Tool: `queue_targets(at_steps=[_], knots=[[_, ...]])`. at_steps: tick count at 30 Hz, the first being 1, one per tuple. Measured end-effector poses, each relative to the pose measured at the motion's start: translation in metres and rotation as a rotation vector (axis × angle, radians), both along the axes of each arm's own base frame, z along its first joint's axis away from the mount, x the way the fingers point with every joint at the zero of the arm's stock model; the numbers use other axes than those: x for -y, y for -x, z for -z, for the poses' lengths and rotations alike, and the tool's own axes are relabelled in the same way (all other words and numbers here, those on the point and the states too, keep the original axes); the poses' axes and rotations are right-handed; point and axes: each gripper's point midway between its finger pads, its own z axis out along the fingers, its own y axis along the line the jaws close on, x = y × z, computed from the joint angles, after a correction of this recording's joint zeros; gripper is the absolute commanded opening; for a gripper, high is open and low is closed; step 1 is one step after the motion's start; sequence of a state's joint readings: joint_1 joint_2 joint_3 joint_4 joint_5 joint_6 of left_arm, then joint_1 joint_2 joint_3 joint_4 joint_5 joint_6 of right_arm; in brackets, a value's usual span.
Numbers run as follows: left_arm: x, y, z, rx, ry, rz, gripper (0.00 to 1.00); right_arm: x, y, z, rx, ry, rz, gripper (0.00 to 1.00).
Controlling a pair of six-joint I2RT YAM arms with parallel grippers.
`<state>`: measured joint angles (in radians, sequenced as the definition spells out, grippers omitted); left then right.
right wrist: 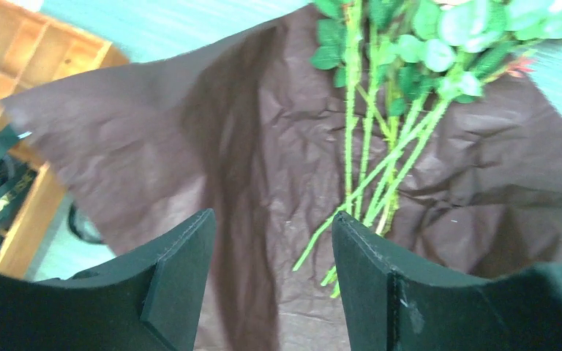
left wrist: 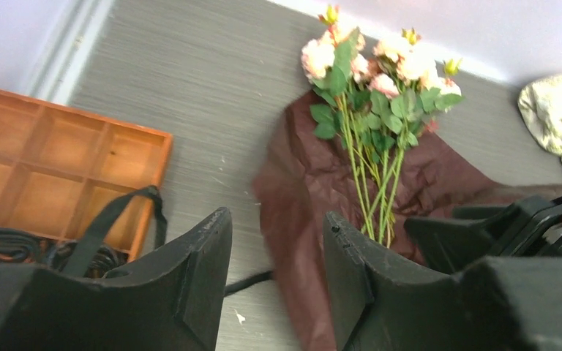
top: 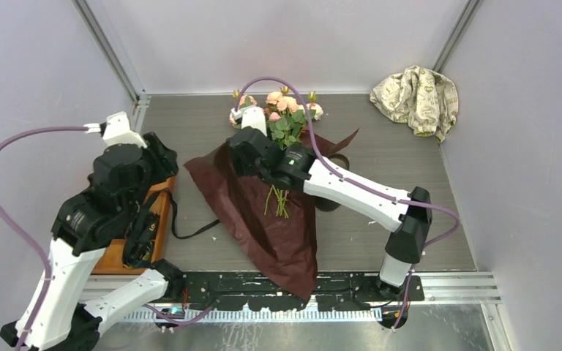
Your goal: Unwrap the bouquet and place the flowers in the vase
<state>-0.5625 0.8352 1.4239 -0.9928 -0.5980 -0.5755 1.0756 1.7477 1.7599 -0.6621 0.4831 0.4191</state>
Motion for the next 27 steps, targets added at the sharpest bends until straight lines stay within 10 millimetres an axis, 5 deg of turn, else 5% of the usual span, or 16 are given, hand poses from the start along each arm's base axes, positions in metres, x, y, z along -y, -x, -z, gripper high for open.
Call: queue_targets(at_steps=[4, 7, 11, 16, 21, 27], knots=[[0.026, -0.016, 0.019, -0.059, 0.017, 0.067, 0.40, 0.031, -0.015, 0.002, 0.026, 0.035, 0.094, 0.65], [0.048, -0.032, 0.044, -0.129, 0.017, 0.115, 0.24, 0.053, -0.025, 0.016, 0.010, 0.062, 0.163, 0.65], [0.082, -0.056, 0.099, -0.278, 0.024, 0.166, 0.09, 0.078, -0.038, 0.028, -0.020, 0.068, 0.236, 0.65], [0.103, -0.065, 0.201, -0.558, -0.031, 0.157, 0.05, 0.088, -0.048, 0.028, -0.030, 0.049, 0.268, 0.65], [0.114, -0.065, 0.246, -0.669, -0.018, 0.148, 0.02, 0.082, -0.057, 0.039, -0.072, 0.042, 0.259, 0.65], [0.128, -0.068, 0.287, -0.716, 0.049, 0.135, 0.01, 0.084, -0.083, 0.082, -0.173, 0.045, 0.297, 0.65]])
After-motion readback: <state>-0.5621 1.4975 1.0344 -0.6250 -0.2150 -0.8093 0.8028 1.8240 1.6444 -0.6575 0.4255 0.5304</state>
